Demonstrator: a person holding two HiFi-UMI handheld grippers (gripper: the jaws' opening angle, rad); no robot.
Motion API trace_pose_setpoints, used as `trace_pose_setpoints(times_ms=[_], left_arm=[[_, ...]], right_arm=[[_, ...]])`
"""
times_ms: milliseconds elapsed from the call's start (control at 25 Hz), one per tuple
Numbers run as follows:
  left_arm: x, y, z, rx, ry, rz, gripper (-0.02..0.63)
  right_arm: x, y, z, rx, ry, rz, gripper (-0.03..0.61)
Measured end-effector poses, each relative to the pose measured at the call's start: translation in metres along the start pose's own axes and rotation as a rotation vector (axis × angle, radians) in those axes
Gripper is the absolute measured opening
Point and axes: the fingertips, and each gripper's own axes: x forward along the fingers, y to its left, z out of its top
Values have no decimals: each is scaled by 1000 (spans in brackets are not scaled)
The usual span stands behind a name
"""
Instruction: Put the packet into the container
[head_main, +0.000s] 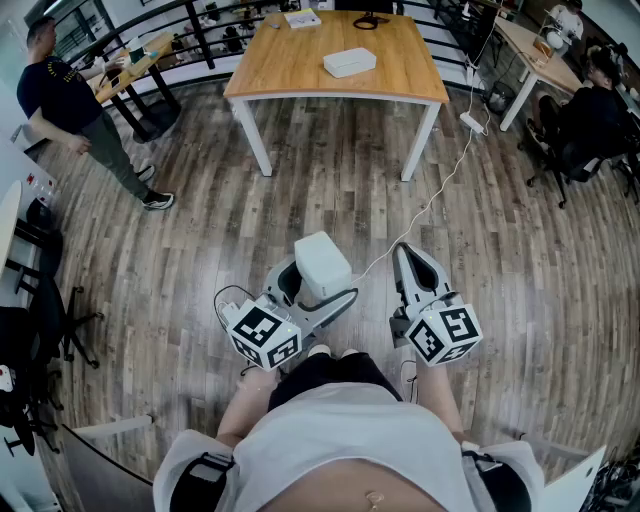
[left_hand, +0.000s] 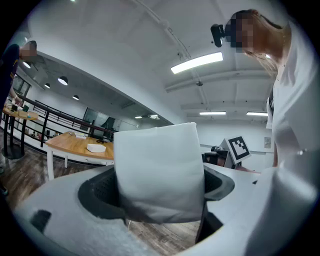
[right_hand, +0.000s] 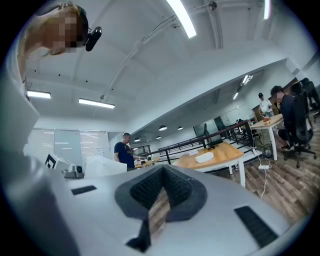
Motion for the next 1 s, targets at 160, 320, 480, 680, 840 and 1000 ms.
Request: trace_pose_setpoints(times_ms=[160,320,480,680,840,1000], left_arm=[[1,-4,1,3,0,2,454],[-1,-5,0,4,-1,4,454],[4,-5,2,9,-10,4,454],[13,-8,1,1,-20,11,454],[17,-9,-3,-10,-24,20,454],[22,-14,-7,-5,-28,32,454]], right_arm=[[0,0,2,-5,-2,4,11],[-2,2,2,4,-8,3,11],[-2,-2,2,-1,-13,-4,11],[-11,-14,8,8,-42,-41,11],[-19,-28,7,26,-58,-60,11],[-26,-35,5,33,-52,-46,11]])
